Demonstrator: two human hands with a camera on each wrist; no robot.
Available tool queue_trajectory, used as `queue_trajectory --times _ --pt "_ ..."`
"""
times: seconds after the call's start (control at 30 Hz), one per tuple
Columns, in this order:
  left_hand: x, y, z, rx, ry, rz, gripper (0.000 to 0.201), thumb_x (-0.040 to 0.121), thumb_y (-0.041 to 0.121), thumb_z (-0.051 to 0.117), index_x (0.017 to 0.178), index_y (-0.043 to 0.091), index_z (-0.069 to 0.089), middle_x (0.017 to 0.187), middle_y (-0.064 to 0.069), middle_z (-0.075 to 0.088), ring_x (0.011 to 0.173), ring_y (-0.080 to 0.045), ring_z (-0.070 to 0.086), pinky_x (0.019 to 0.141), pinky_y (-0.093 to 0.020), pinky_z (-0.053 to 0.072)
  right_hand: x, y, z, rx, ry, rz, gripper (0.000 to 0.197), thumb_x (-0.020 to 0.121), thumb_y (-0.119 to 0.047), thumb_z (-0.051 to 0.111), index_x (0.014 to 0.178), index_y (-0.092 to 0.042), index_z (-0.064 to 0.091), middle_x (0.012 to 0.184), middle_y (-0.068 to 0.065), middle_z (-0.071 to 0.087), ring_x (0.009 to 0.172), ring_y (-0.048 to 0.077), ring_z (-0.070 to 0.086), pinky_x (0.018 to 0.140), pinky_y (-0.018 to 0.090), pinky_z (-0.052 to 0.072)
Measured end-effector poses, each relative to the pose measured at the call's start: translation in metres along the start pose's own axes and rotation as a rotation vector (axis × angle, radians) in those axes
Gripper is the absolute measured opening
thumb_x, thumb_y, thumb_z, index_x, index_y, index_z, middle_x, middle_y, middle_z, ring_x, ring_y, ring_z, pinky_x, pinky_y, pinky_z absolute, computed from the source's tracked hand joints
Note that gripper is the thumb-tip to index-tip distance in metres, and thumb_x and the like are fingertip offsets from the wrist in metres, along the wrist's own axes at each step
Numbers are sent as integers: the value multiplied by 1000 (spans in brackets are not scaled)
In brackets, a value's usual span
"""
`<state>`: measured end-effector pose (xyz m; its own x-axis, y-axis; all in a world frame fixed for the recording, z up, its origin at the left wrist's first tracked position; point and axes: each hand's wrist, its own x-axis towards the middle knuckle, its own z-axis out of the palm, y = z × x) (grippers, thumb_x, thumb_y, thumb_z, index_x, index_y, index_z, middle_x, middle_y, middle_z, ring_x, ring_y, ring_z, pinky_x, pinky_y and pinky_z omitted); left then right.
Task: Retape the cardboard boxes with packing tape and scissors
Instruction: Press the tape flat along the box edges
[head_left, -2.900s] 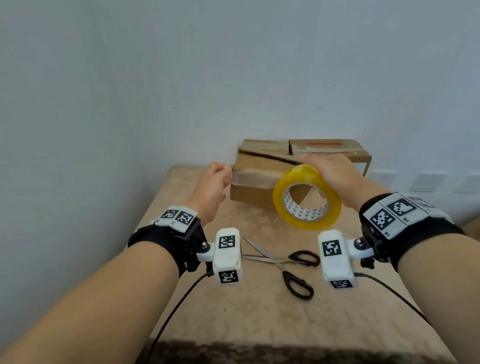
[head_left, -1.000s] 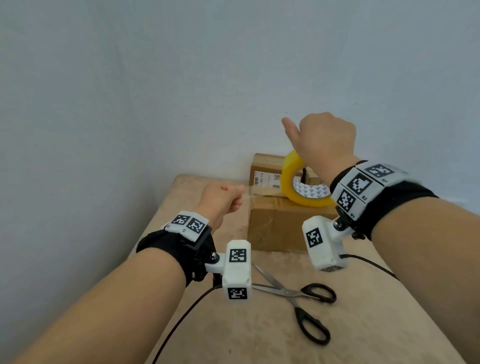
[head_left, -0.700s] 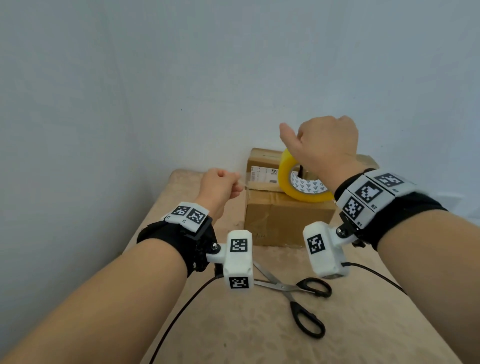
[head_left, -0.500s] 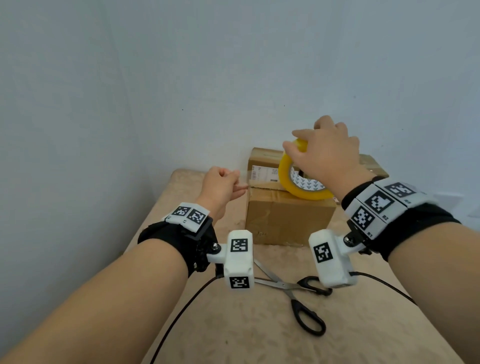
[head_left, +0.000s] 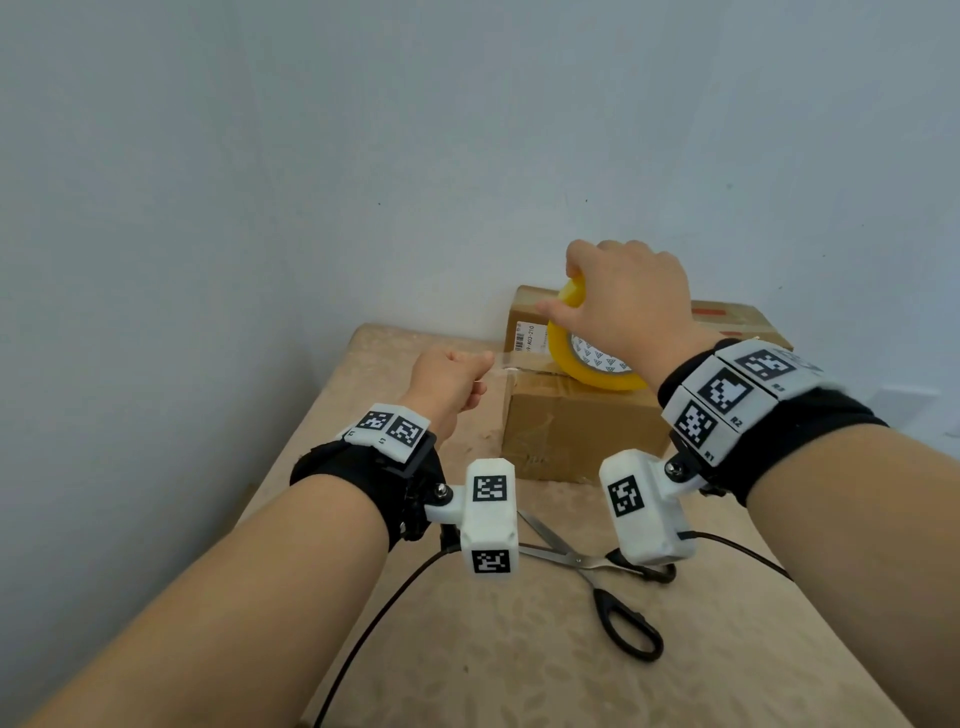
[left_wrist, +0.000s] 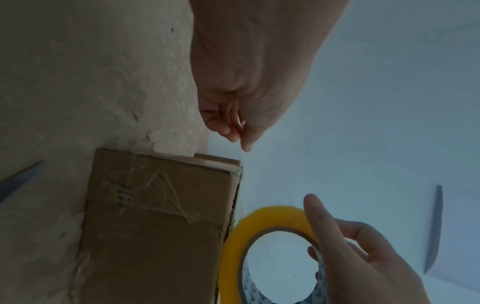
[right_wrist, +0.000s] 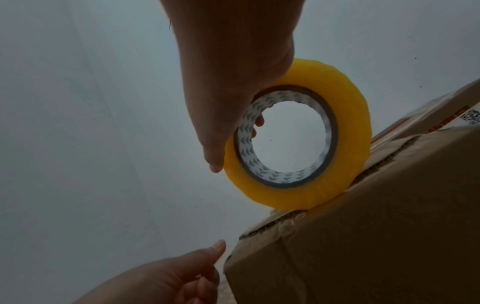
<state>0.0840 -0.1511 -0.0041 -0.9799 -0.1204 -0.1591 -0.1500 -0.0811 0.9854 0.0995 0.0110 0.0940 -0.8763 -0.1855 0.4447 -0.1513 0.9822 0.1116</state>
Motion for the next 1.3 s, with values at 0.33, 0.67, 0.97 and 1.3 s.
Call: queue_trajectory --times 0.33,0.67,0.97,1.3 --pt "-5 -15 18 185 -41 -131 27 94 29 57 76 9 52 73 -4 51 57 -13 51 52 -24 42 -5 4 1 54 11 22 49 89 -61 48 110 -18 56 100 4 62 96 27 54 75 36 34" --pt "-1 -5 14 440 38 30 30 94 16 56 120 3 51 124 -15 55 102 -23 56 82 -28 47 -9 8 -4 142 -1 52 41 94 -52 45 116 -18 56 103 3 63 101 27 55 81 38 38" --pt "-25 10 8 497 -559 -84 71 91 67 25 143 21 37 148 4 39 135 -17 37 109 -34 32 -8 28 -8 500 18 190 60 91 -50 57 136 -12 49 148 8 40 137 22 38 109 37 33" --pt "4 0 36 1255 -488 557 92 84 61 54 150 11 14 152 -11 27 139 -26 28 113 -43 27 -7 35 2 563 -54 377 56 82 -69 53 81 -14 47 77 -2 46 81 21 47 62 29 33"
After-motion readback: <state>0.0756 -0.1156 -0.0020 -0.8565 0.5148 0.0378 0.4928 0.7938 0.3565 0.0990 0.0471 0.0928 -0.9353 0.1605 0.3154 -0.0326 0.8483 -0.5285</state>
